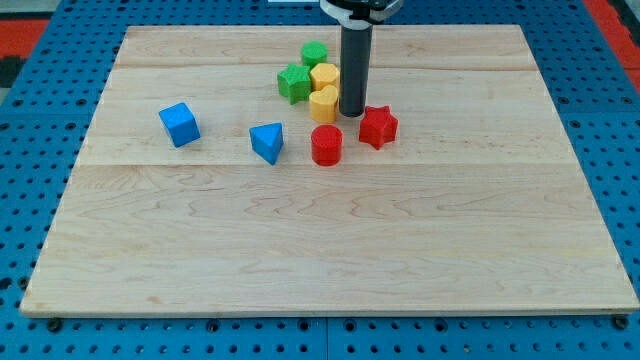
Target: Make a group of blue and red blocks
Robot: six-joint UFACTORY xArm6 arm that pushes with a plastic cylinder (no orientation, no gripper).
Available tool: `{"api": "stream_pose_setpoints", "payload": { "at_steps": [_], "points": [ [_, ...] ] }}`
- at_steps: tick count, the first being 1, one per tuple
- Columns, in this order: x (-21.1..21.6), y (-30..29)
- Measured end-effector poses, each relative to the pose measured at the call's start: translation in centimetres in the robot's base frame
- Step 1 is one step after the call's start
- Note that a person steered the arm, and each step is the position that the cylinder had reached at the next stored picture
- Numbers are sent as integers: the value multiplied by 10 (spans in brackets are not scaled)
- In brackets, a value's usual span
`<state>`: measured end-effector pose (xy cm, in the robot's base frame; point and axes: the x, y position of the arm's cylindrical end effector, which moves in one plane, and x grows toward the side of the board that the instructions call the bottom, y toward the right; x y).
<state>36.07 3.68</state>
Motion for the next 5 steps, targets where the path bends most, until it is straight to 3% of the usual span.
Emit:
{"api": "stream_pose_setpoints", "payload": {
  "at_steps": [1,3,4,5],
  "points": [
    [20,-5],
    [-12,-26],
    [-22,53],
    [-24,81]
  ]
}}
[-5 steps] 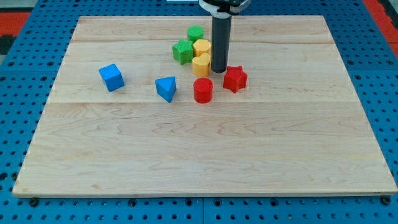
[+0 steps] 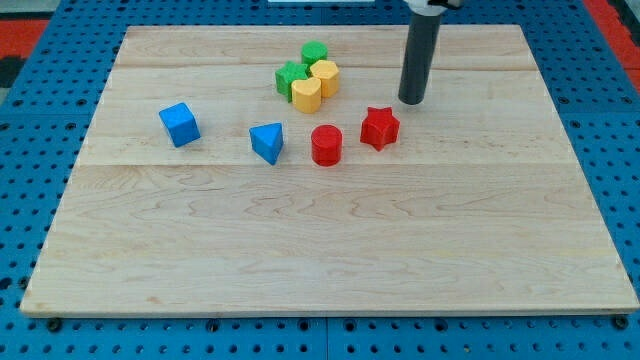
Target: Make a group of blue and red blocks
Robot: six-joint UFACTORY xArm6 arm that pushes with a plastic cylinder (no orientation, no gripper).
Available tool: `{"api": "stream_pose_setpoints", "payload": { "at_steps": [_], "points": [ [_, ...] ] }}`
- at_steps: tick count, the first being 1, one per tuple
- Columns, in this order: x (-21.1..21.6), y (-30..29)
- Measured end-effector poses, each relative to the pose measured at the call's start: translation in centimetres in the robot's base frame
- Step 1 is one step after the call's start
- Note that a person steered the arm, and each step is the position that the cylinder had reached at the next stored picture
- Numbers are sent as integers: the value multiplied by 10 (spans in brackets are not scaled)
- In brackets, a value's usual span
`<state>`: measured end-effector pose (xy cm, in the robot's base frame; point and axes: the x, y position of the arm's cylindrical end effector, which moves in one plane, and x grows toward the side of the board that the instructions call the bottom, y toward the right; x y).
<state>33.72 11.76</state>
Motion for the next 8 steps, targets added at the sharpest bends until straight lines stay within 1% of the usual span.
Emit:
{"api": "stream_pose_setpoints", "payload": {
  "at_steps": [2,3,6,7,8],
  "points": [
    [0,5],
    [-2,21],
    [3,22],
    [33,22],
    [66,-19]
  ]
}}
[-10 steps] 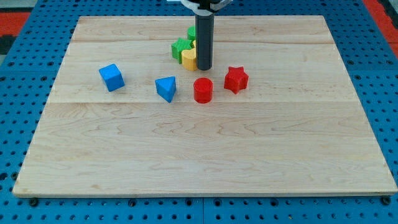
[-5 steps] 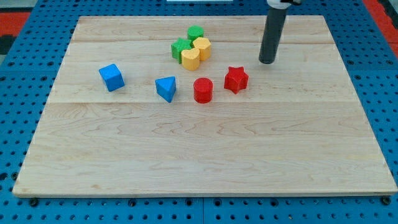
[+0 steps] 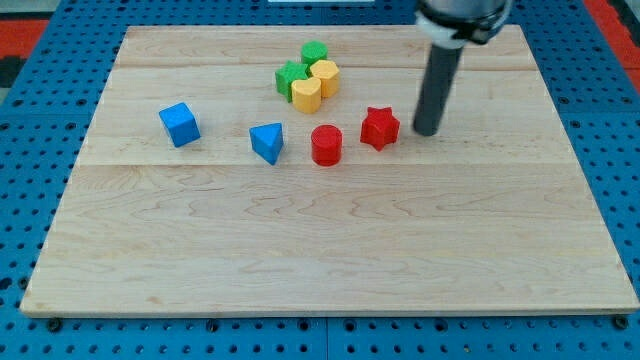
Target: Make a group of blue and red blocks
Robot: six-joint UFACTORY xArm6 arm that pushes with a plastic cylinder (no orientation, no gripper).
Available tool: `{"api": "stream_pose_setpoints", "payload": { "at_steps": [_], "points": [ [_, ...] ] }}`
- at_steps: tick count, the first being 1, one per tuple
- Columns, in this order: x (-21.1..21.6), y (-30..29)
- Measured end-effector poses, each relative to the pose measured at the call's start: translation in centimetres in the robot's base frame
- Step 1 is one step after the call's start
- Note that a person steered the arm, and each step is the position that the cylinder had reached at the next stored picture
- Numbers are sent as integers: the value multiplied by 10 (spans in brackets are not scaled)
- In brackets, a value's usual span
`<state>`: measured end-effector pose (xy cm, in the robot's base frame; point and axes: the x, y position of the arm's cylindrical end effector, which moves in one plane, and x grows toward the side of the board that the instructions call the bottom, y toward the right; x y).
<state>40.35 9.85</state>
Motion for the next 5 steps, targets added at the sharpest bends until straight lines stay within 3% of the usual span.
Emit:
{"api": "stream_pose_setpoints", "payload": {
  "at_steps": [1,3,4,5],
  "points": [
    [22,-92],
    [9,-54],
    [-13,-83],
    [-6,-187]
  ]
}}
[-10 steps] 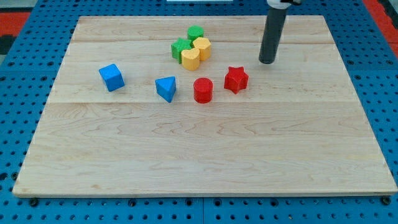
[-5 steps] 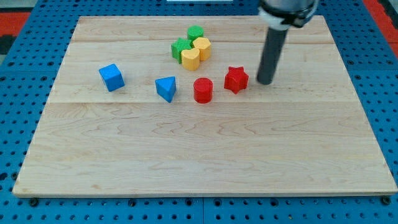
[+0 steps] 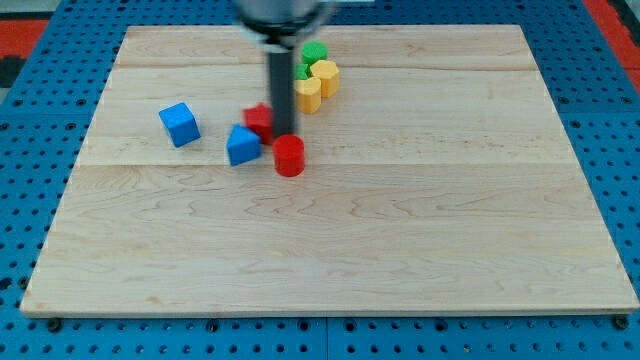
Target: Make a group of blue and red blocks
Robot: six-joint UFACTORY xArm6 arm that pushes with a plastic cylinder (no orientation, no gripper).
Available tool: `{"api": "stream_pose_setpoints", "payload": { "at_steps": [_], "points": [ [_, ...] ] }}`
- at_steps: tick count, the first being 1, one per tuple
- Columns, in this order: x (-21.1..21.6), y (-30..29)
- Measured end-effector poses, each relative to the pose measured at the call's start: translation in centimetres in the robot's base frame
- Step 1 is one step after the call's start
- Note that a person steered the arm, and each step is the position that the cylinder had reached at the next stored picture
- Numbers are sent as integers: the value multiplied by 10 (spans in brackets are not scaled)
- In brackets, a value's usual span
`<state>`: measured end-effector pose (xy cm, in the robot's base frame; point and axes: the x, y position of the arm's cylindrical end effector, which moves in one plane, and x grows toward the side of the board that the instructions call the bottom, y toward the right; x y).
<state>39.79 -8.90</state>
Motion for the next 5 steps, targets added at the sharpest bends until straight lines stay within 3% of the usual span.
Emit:
{"api": "stream_pose_setpoints", "payload": {
  "at_steps": [1,2,3,5],
  "points": [
    [-15,33],
    [-33,16],
    [-34,-70],
    [-58,-129]
  ]
}}
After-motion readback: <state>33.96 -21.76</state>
